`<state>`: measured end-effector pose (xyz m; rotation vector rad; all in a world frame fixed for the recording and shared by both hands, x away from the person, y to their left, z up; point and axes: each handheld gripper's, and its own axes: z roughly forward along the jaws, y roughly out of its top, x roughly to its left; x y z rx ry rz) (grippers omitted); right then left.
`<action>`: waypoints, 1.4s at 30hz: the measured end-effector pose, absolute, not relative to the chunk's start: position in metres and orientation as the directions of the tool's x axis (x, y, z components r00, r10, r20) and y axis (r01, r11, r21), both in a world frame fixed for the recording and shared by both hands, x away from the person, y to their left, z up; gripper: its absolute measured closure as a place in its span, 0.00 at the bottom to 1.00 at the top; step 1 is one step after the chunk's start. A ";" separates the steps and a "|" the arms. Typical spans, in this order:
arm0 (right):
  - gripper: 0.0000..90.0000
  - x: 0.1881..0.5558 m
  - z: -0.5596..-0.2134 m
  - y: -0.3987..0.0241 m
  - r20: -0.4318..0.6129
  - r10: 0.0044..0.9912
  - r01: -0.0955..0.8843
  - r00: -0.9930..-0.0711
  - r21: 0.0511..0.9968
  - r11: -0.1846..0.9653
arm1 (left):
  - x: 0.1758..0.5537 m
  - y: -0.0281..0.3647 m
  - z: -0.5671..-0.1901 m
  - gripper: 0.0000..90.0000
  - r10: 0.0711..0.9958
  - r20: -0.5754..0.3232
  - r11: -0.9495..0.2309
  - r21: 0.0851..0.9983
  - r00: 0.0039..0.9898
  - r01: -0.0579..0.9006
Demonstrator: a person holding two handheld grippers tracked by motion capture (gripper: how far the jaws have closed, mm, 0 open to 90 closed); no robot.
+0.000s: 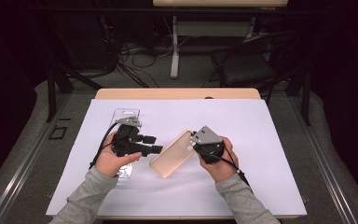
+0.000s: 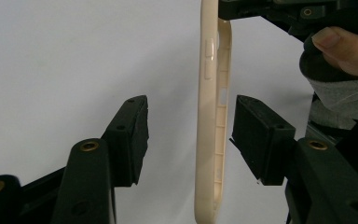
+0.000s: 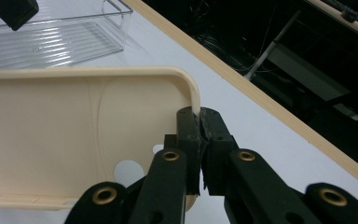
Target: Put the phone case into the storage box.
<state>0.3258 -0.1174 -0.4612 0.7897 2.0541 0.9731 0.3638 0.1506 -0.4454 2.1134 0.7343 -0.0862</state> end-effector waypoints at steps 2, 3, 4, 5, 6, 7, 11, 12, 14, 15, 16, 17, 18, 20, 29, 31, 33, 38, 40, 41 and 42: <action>0.98 0.326 -0.462 -0.117 -0.347 0.754 0.213 -0.557 0.818 0.534 | 0.364 0.149 -0.446 0.54 0.461 -0.326 -0.452 0.714 0.825 0.535; 0.98 0.326 -0.462 -0.116 -0.346 0.754 0.214 -0.558 0.818 0.534 | 0.364 0.148 -0.447 0.54 0.456 -0.333 -0.452 0.712 0.825 0.537; 0.98 0.325 -0.463 -0.116 -0.348 0.753 0.214 -0.559 0.817 0.536 | 0.364 0.148 -0.448 0.55 0.456 -0.330 -0.456 0.711 0.827 0.535; 0.98 0.325 -0.463 -0.115 -0.350 0.750 0.213 -0.561 0.815 0.539 | 0.364 0.147 -0.448 0.55 0.456 -0.326 -0.462 0.709 0.828 0.533; 0.98 0.325 -0.463 -0.115 -0.350 0.749 0.212 -0.562 0.814 0.540 | 0.364 0.146 -0.449 0.56 0.453 -0.329 -0.462 0.708 0.829 0.534; 0.98 0.325 -0.464 -0.114 -0.352 0.749 0.212 -0.562 0.814 0.541 | 0.364 0.146 -0.450 0.58 0.448 -0.334 -0.466 0.704 0.829 0.536; 0.98 0.324 -0.464 -0.113 -0.356 0.745 0.207 -0.564 0.813 0.544 | 0.364 0.144 -0.454 0.61 0.439 -0.344 -0.478 0.693 0.830 0.540; 0.98 0.324 -0.464 -0.113 -0.357 0.745 0.205 -0.564 0.813 0.545 | 0.364 0.143 -0.455 0.63 0.438 -0.351 -0.478 0.689 0.827 0.545; 0.98 0.324 -0.464 -0.113 -0.356 0.744 0.204 -0.565 0.814 0.545 | 0.365 0.142 -0.456 0.66 0.434 -0.360 -0.483 0.682 0.826 0.550; 0.98 0.323 -0.464 -0.113 -0.355 0.744 0.205 -0.566 0.814 0.544 | 0.365 0.142 -0.457 0.66 0.434 -0.364 -0.484 0.677 0.824 0.554; 0.98 0.323 -0.464 -0.113 -0.357 0.744 0.203 -0.565 0.814 0.545 | 0.365 0.142 -0.457 0.67 0.431 -0.366 -0.486 0.676 0.825 0.554; 0.98 0.323 -0.464 -0.113 -0.357 0.744 0.202 -0.565 0.814 0.545 | 0.366 0.142 -0.458 0.68 0.430 -0.366 -0.489 0.674 0.825 0.554; 0.98 0.323 -0.464 -0.113 -0.357 0.743 0.203 -0.565 0.813 0.545 | 0.366 0.141 -0.458 0.68 0.430 -0.368 -0.492 0.671 0.825 0.556; 0.98 0.323 -0.464 -0.113 -0.358 0.743 0.202 -0.565 0.813 0.545 | 0.366 0.140 -0.459 0.70 0.432 -0.369 -0.494 0.667 0.823 0.558; 0.98 0.322 -0.464 -0.112 -0.360 0.741 0.197 -0.567 0.814 0.546 | 0.366 0.136 -0.464 0.80 0.434 -0.367 -0.518 0.646 0.823 0.561; 0.98 0.322 -0.464 -0.111 -0.361 0.740 0.196 -0.567 0.814 0.547 | 0.366 0.135 -0.465 0.82 0.434 -0.368 -0.520 0.643 0.822 0.562; 0.98 0.322 -0.464 -0.111 -0.361 0.740 0.195 -0.568 0.814 0.547 | 0.366 0.135 -0.466 0.83 0.431 -0.368 -0.526 0.639 0.824 0.561; 0.98 0.321 -0.464 -0.111 -0.360 0.739 0.193 -0.570 0.815 0.547 | 0.367 0.133 -0.468 0.85 0.430 -0.377 -0.529 0.631 0.820 0.567; 0.98 0.321 -0.464 -0.110 -0.361 0.738 0.192 -0.570 0.815 0.547 | 0.367 0.133 -0.468 0.86 0.429 -0.380 -0.530 0.629 0.820 0.569; 0.98 0.321 -0.464 -0.110 -0.361 0.738 0.192 -0.571 0.815 0.547 | 0.368 0.133 -0.469 0.87 0.427 -0.379 -0.534 0.628 0.821 0.567; 0.98 0.321 -0.464 -0.110 -0.362 0.738 0.189 -0.570 0.816 0.547 | 0.368 0.133 -0.469 0.87 0.427 -0.381 -0.533 0.627 0.820 0.568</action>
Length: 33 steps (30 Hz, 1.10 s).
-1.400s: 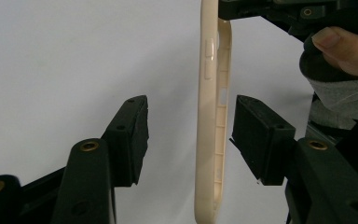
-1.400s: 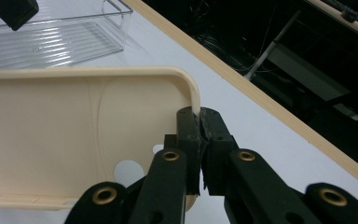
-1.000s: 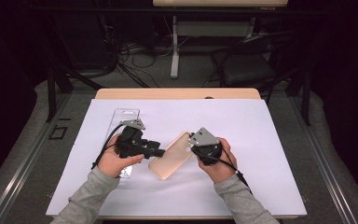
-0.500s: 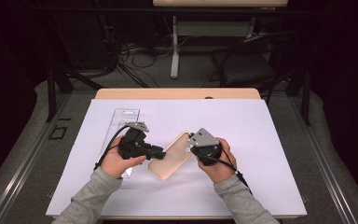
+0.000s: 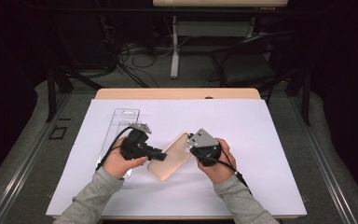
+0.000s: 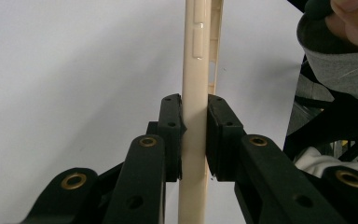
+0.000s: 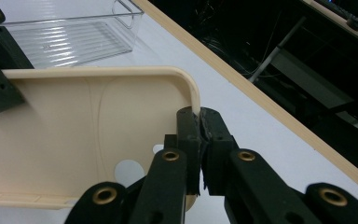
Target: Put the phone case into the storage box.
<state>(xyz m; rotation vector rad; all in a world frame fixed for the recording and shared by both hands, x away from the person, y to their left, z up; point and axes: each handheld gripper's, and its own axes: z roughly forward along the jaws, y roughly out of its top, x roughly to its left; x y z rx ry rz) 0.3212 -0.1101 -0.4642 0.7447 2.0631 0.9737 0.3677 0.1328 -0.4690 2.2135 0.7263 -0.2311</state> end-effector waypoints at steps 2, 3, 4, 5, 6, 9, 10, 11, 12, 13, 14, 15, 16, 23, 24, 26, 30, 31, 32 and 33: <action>0.98 0.321 -0.464 -0.110 -0.363 0.737 0.189 -0.569 0.815 0.548 | 0.368 0.133 -0.469 0.87 0.425 -0.384 -0.535 0.624 0.820 0.569; 0.98 0.321 -0.464 -0.110 -0.364 0.737 0.189 -0.569 0.815 0.548 | 0.368 0.133 -0.469 0.87 0.425 -0.384 -0.534 0.625 0.820 0.570; 0.98 0.321 -0.464 -0.110 -0.364 0.738 0.189 -0.568 0.815 0.548 | 0.368 0.133 -0.469 0.87 0.426 -0.384 -0.533 0.625 0.819 0.571; 0.98 0.321 -0.464 -0.110 -0.365 0.738 0.189 -0.568 0.815 0.548 | 0.368 0.133 -0.469 0.87 0.429 -0.384 -0.530 0.626 0.818 0.572; 0.98 0.321 -0.464 -0.110 -0.365 0.738 0.188 -0.568 0.815 0.548 | 0.368 0.133 -0.469 0.87 0.430 -0.386 -0.528 0.626 0.816 0.574; 0.98 0.321 -0.464 -0.110 -0.363 0.738 0.190 -0.569 0.815 0.547 | 0.368 0.133 -0.469 0.88 0.426 -0.388 -0.534 0.621 0.817 0.574; 0.98 0.321 -0.465 -0.110 -0.363 0.737 0.190 -0.570 0.814 0.549 | 0.368 0.133 -0.469 0.88 0.425 -0.388 -0.536 0.620 0.818 0.573; 0.98 0.321 -0.465 -0.109 -0.364 0.736 0.191 -0.571 0.813 0.550 | 0.368 0.132 -0.469 0.88 0.425 -0.387 -0.538 0.619 0.818 0.572; 0.98 0.321 -0.465 -0.109 -0.365 0.735 0.191 -0.571 0.812 0.551 | 0.368 0.132 -0.470 0.88 0.425 -0.388 -0.539 0.618 0.818 0.573; 0.98 0.321 -0.465 -0.109 -0.364 0.736 0.191 -0.571 0.813 0.551 | 0.368 0.132 -0.470 0.88 0.425 -0.389 -0.538 0.617 0.817 0.574; 0.98 0.321 -0.465 -0.109 -0.364 0.736 0.192 -0.571 0.812 0.551 | 0.368 0.132 -0.470 0.88 0.425 -0.390 -0.538 0.617 0.817 0.574; 0.98 0.321 -0.465 -0.109 -0.364 0.736 0.192 -0.571 0.812 0.551 | 0.368 0.132 -0.470 0.88 0.426 -0.390 -0.537 0.617 0.817 0.575; 0.98 0.321 -0.465 -0.109 -0.364 0.736 0.192 -0.571 0.812 0.551 | 0.368 0.132 -0.470 0.88 0.426 -0.388 -0.537 0.619 0.817 0.573; 0.98 0.322 -0.465 -0.109 -0.362 0.736 0.192 -0.572 0.813 0.549 | 0.367 0.132 -0.469 0.89 0.431 -0.365 -0.545 0.623 0.825 0.560; 0.98 0.322 -0.465 -0.109 -0.360 0.736 0.193 -0.573 0.814 0.548 | 0.367 0.132 -0.469 0.89 0.432 -0.363 -0.545 0.624 0.825 0.560; 0.98 0.322 -0.466 -0.110 -0.358 0.736 0.195 -0.574 0.814 0.547 | 0.366 0.132 -0.469 0.89 0.437 -0.352 -0.549 0.624 0.828 0.555; 0.98 0.322 -0.466 -0.109 -0.355 0.735 0.197 -0.577 0.814 0.547 | 0.366 0.131 -0.469 0.89 0.436 -0.349 -0.553 0.623 0.830 0.553; 0.98 0.322 -0.466 -0.109 -0.355 0.736 0.197 -0.577 0.814 0.547 | 0.366 0.131 -0.469 0.89 0.435 -0.351 -0.553 0.623 0.829 0.554; 0.98 0.322 -0.466 -0.109 -0.354 0.735 0.198 -0.578 0.813 0.547 | 0.366 0.131 -0.469 0.89 0.435 -0.352 -0.552 0.623 0.829 0.554; 0.98 0.322 -0.466 -0.109 -0.354 0.736 0.198 -0.578 0.813 0.547 | 0.366 0.131 -0.469 0.89 0.434 -0.353 -0.551 0.624 0.829 0.554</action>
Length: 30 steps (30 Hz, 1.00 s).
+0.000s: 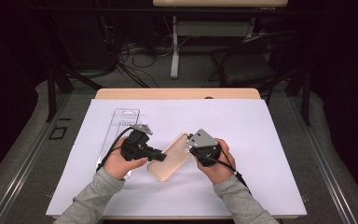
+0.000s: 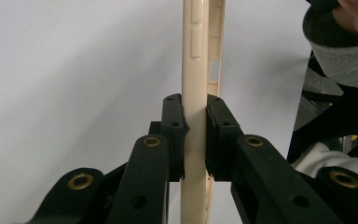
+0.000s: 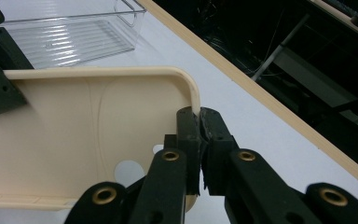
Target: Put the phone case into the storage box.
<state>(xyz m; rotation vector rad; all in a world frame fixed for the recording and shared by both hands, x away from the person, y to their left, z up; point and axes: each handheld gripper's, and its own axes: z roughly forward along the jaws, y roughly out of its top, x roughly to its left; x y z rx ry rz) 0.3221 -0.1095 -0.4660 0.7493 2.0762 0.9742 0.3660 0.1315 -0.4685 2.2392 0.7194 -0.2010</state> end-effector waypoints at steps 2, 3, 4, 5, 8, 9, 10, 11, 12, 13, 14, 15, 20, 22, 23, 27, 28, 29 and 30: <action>0.98 0.322 -0.466 -0.110 -0.353 0.736 0.198 -0.578 0.814 0.546 | 0.366 0.132 -0.468 0.89 0.434 -0.355 -0.550 0.624 0.828 0.556; 0.98 0.322 -0.466 -0.110 -0.353 0.736 0.198 -0.577 0.814 0.546 | 0.366 0.132 -0.468 0.89 0.436 -0.353 -0.550 0.625 0.828 0.555; 0.97 0.322 -0.466 -0.110 -0.354 0.736 0.196 -0.577 0.815 0.545 | 0.366 0.132 -0.468 0.89 0.435 -0.353 -0.549 0.625 0.828 0.554; 0.97 0.322 -0.466 -0.110 -0.354 0.736 0.196 -0.577 0.816 0.545 | 0.366 0.132 -0.468 0.89 0.434 -0.355 -0.548 0.625 0.828 0.556; 0.97 0.322 -0.466 -0.110 -0.353 0.736 0.196 -0.577 0.816 0.544 | 0.365 0.132 -0.467 0.89 0.435 -0.355 -0.545 0.628 0.828 0.556; 0.97 0.322 -0.466 -0.110 -0.352 0.737 0.197 -0.577 0.816 0.544 | 0.365 0.132 -0.467 0.89 0.435 -0.355 -0.545 0.628 0.827 0.556; 0.97 0.322 -0.466 -0.110 -0.351 0.737 0.198 -0.578 0.816 0.543 | 0.365 0.132 -0.467 0.89 0.435 -0.355 -0.545 0.628 0.827 0.556; 0.97 0.322 -0.466 -0.110 -0.350 0.737 0.198 -0.578 0.816 0.543 | 0.365 0.132 -0.467 0.89 0.436 -0.357 -0.544 0.627 0.826 0.558; 0.97 0.322 -0.466 -0.110 -0.351 0.737 0.198 -0.577 0.816 0.543 | 0.365 0.132 -0.467 0.90 0.437 -0.359 -0.542 0.627 0.825 0.560; 0.97 0.322 -0.466 -0.110 -0.351 0.737 0.198 -0.577 0.816 0.544 | 0.365 0.132 -0.467 0.90 0.438 -0.358 -0.543 0.626 0.825 0.560; 0.97 0.322 -0.466 -0.110 -0.351 0.737 0.197 -0.578 0.816 0.543 | 0.365 0.132 -0.467 0.89 0.438 -0.358 -0.541 0.627 0.824 0.560; 0.97 0.322 -0.466 -0.110 -0.350 0.737 0.197 -0.578 0.817 0.543 | 0.365 0.132 -0.467 0.90 0.436 -0.361 -0.540 0.627 0.824 0.561; 0.97 0.323 -0.466 -0.110 -0.340 0.740 0.201 -0.580 0.821 0.535 | 0.365 0.133 -0.466 0.90 0.437 -0.362 -0.537 0.629 0.823 0.562; 0.96 0.323 -0.466 -0.111 -0.332 0.740 0.206 -0.584 0.822 0.531 | 0.365 0.133 -0.466 0.90 0.437 -0.362 -0.538 0.629 0.824 0.561; 0.96 0.323 -0.466 -0.111 -0.331 0.741 0.207 -0.585 0.822 0.530 | 0.365 0.133 -0.466 0.90 0.436 -0.363 -0.537 0.629 0.823 0.562; 0.95 0.324 -0.466 -0.111 -0.324 0.742 0.211 -0.588 0.824 0.526 | 0.365 0.133 -0.466 0.90 0.439 -0.365 -0.533 0.630 0.821 0.565; 0.94 0.324 -0.466 -0.111 -0.322 0.742 0.211 -0.588 0.825 0.525 | 0.366 0.133 -0.467 0.90 0.441 -0.364 -0.533 0.629 0.821 0.565; 0.93 0.325 -0.466 -0.111 -0.320 0.742 0.212 -0.589 0.825 0.524 | 0.366 0.133 -0.467 0.90 0.443 -0.362 -0.531 0.631 0.820 0.566; 0.92 0.325 -0.466 -0.111 -0.319 0.742 0.214 -0.589 0.824 0.524 | 0.366 0.134 -0.467 0.90 0.444 -0.360 -0.531 0.632 0.820 0.565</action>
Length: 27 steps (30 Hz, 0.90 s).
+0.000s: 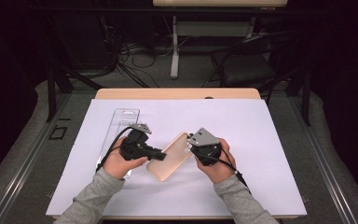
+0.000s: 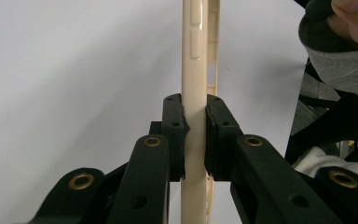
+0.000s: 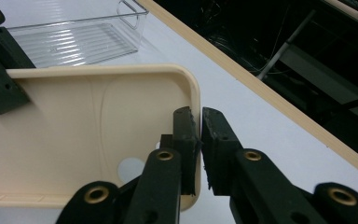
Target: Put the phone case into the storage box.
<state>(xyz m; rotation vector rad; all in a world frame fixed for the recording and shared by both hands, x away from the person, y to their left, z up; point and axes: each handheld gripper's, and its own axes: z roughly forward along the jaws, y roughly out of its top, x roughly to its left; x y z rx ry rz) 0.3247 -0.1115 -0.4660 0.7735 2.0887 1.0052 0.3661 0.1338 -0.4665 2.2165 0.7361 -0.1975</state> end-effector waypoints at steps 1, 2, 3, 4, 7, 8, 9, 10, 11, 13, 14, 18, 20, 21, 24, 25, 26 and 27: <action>0.91 0.325 -0.466 -0.111 -0.318 0.742 0.214 -0.590 0.825 0.523 | 0.366 0.134 -0.466 0.90 0.443 -0.361 -0.530 0.632 0.820 0.565; 0.89 0.325 -0.466 -0.111 -0.318 0.742 0.212 -0.590 0.825 0.523 | 0.367 0.135 -0.467 0.90 0.445 -0.364 -0.527 0.633 0.819 0.567; 0.87 0.325 -0.466 -0.111 -0.318 0.742 0.210 -0.589 0.827 0.521 | 0.367 0.135 -0.467 0.90 0.445 -0.364 -0.526 0.633 0.818 0.568; 0.86 0.325 -0.466 -0.111 -0.318 0.743 0.208 -0.589 0.829 0.520 | 0.367 0.136 -0.467 0.90 0.447 -0.364 -0.523 0.634 0.817 0.569; 0.82 0.324 -0.465 -0.112 -0.315 0.745 0.204 -0.588 0.834 0.513 | 0.367 0.136 -0.467 0.90 0.456 -0.362 -0.513 0.640 0.813 0.572; 0.81 0.324 -0.465 -0.112 -0.314 0.747 0.202 -0.585 0.836 0.510 | 0.367 0.136 -0.467 0.90 0.468 -0.347 -0.513 0.643 0.813 0.569; 0.79 0.324 -0.465 -0.112 -0.315 0.748 0.198 -0.584 0.838 0.508 | 0.367 0.137 -0.467 0.90 0.462 -0.354 -0.510 0.644 0.813 0.570; 0.78 0.324 -0.464 -0.113 -0.316 0.750 0.195 -0.581 0.841 0.505 | 0.368 0.138 -0.467 0.90 0.458 -0.359 -0.505 0.648 0.813 0.570; 0.76 0.324 -0.464 -0.113 -0.315 0.753 0.193 -0.579 0.844 0.501 | 0.368 0.139 -0.467 0.90 0.460 -0.364 -0.496 0.651 0.810 0.574; 0.71 0.324 -0.463 -0.114 -0.309 0.758 0.190 -0.575 0.850 0.491 | 0.368 0.141 -0.467 0.89 0.464 -0.366 -0.482 0.659 0.807 0.577; 0.69 0.324 -0.462 -0.114 -0.307 0.760 0.188 -0.573 0.853 0.487 | 0.368 0.142 -0.467 0.89 0.464 -0.367 -0.476 0.664 0.806 0.576; 0.62 0.324 -0.461 -0.115 -0.291 0.769 0.185 -0.569 0.866 0.464 | 0.368 0.147 -0.466 0.89 0.473 -0.376 -0.431 0.691 0.797 0.581; 0.59 0.325 -0.461 -0.116 -0.296 0.770 0.175 -0.565 0.869 0.463 | 0.368 0.149 -0.465 0.89 0.474 -0.377 -0.410 0.705 0.796 0.578; 0.58 0.325 -0.461 -0.116 -0.297 0.772 0.173 -0.562 0.870 0.461 | 0.368 0.150 -0.465 0.89 0.476 -0.376 -0.403 0.711 0.795 0.577; 0.56 0.325 -0.461 -0.116 -0.286 0.774 0.179 -0.566 0.873 0.454 | 0.368 0.152 -0.464 0.89 0.484 -0.366 -0.389 0.724 0.795 0.570; 0.55 0.325 -0.461 -0.116 -0.285 0.773 0.181 -0.566 0.873 0.454 | 0.367 0.152 -0.464 0.89 0.486 -0.364 -0.383 0.729 0.795 0.568; 0.54 0.326 -0.461 -0.117 -0.286 0.775 0.182 -0.564 0.872 0.454 | 0.367 0.153 -0.464 0.89 0.489 -0.362 -0.378 0.732 0.794 0.566; 0.54 0.326 -0.461 -0.117 -0.289 0.775 0.181 -0.562 0.871 0.456 | 0.368 0.154 -0.464 0.89 0.490 -0.362 -0.371 0.737 0.793 0.565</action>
